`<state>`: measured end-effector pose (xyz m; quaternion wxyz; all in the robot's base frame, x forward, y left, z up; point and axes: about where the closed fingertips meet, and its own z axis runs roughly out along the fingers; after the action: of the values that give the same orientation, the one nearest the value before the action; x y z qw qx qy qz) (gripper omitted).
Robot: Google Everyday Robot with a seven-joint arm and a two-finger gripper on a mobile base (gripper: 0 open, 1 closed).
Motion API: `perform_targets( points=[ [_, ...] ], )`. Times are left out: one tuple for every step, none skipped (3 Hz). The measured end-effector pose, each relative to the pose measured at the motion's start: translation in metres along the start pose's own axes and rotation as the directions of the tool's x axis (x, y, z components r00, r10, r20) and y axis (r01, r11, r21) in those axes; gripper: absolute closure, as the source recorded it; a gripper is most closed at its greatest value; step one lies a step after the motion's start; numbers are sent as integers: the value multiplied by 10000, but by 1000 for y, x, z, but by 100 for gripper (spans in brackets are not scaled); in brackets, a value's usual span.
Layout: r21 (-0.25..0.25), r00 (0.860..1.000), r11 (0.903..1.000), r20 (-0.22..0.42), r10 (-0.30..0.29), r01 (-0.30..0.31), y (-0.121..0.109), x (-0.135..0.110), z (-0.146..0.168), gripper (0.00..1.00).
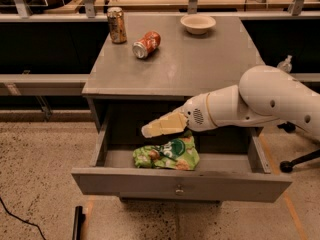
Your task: Place green rice chip bag into top drawer
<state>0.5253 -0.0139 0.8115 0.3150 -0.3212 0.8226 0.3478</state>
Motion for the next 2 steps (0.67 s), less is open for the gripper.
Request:
perform_targets(
  points=[
    [81, 10000, 10000, 57, 33, -33, -2, 1, -2, 0],
    [162, 9997, 9999, 237, 28, -32, -2, -2, -9, 0]
  ],
)
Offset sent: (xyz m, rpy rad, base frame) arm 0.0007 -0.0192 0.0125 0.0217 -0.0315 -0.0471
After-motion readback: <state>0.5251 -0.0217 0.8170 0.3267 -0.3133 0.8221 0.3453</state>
